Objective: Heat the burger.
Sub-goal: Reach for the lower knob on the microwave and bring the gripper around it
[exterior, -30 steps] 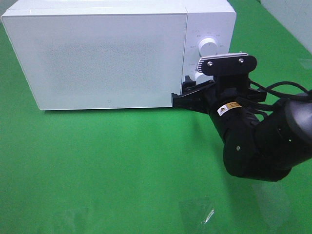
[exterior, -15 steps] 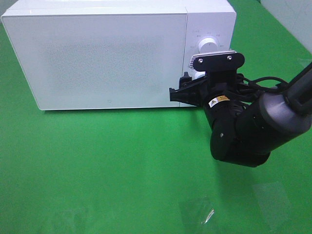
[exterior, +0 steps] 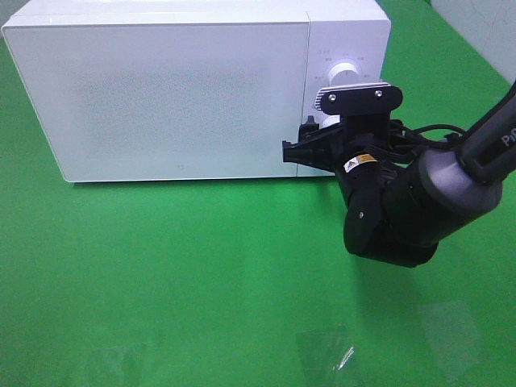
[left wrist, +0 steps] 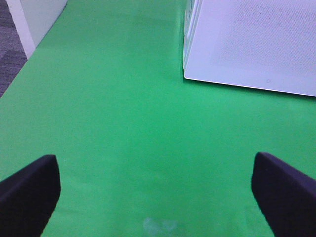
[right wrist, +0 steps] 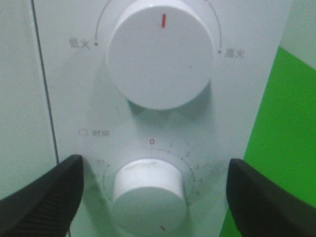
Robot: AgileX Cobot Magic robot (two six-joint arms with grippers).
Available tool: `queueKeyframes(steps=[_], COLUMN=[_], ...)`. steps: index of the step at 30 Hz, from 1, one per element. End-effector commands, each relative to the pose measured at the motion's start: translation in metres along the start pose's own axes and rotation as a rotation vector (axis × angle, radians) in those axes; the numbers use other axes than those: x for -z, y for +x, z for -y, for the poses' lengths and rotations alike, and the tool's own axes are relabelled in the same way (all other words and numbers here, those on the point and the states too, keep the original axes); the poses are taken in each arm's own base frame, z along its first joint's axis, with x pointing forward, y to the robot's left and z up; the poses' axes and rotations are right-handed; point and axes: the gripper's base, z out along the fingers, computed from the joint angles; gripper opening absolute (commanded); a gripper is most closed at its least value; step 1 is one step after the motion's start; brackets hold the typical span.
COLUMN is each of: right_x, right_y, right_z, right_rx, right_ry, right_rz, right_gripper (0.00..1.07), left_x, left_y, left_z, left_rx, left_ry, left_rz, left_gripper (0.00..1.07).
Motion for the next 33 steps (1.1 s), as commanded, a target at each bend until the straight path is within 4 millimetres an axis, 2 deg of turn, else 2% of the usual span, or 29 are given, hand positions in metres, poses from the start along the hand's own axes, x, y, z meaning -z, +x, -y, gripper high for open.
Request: queueKeyframes(steps=[1,9,11,13,14,15,16,17,18,19,20,21,22,24,29,30,31,33], right_x=[-0.007,-0.008,-0.008,-0.008,-0.008,-0.008,-0.008,-0.008,-0.008,-0.008,-0.008,-0.008,-0.008,-0.008,-0.007,-0.007,-0.007,-0.007], right_y=[-0.008,-0.007,-0.008,-0.008,-0.008,-0.007,-0.007,-0.006,-0.006,-0.006,-0.006,-0.006,-0.006,-0.007,-0.007,-0.008,-0.008,-0.011], right_z=[0.0,-0.001,0.0,0.0,0.0,0.0,0.0,-0.001,-0.001,-0.001,-0.001,-0.001,-0.001,-0.002,-0.005,-0.006,-0.006,-0.01], right_rx=[0.014,0.014,0.014,0.014,0.014,0.014,0.014,0.014,0.014,0.014,0.014,0.015,0.016,0.015,-0.045,-0.127,-0.127,-0.355], right_ry=[0.021,0.023,0.028,0.028,0.028,0.027,0.027,0.023,0.023,0.021,0.021,0.019,0.017,0.013,-0.021,-0.047,-0.047,-0.108], right_rz=[0.103,0.104,0.112,0.113,0.113,0.108,0.108,0.097,0.097,0.095,0.095,0.096,0.097,0.098,0.107,0.113,0.113,0.128], right_gripper=[0.76,0.75,0.71,0.61,0.61,0.51,0.51,0.37,0.37,0.2,0.2,0.09,0.04,0.0,0.0,0.0,0.0,0.0], left_x=[0.002,0.002,0.002,0.002,0.002,0.002,0.002,0.002,0.002,0.002,0.002,0.002,0.002,0.002,0.002,0.002,0.002,0.002], left_y=[0.0,0.0,0.0,0.0,0.0,0.0,0.0,0.0,0.0,0.0,0.0,0.0,0.0,0.0,0.0,0.0,0.0,0.0], left_z=[0.001,0.001,0.001,0.001,0.001,0.001,0.001,0.001,0.001,0.001,0.001,0.001,0.001,0.001,0.001,0.001,0.001,0.001], left_rx=[0.003,0.003,0.003,0.003,0.003,0.003,0.003,0.003,0.003,0.003,0.003,0.003,0.003,0.003,0.003,0.003,0.003,0.003], left_ry=[0.005,0.005,0.005,0.005,0.005,0.005,0.005,0.005,0.005,0.005,0.005,0.005,0.005,0.005,0.005,0.005,0.005,0.005], left_rz=[0.032,0.032,0.032,0.032,0.032,0.032,0.032,0.032,0.032,0.032,0.032,0.032,0.032,0.032,0.032,0.032,0.032,0.032], left_gripper=[1.0,1.0,1.0,1.0,1.0,1.0,1.0,1.0,1.0,1.0,1.0,1.0,1.0,1.0,1.0,1.0,1.0,1.0])
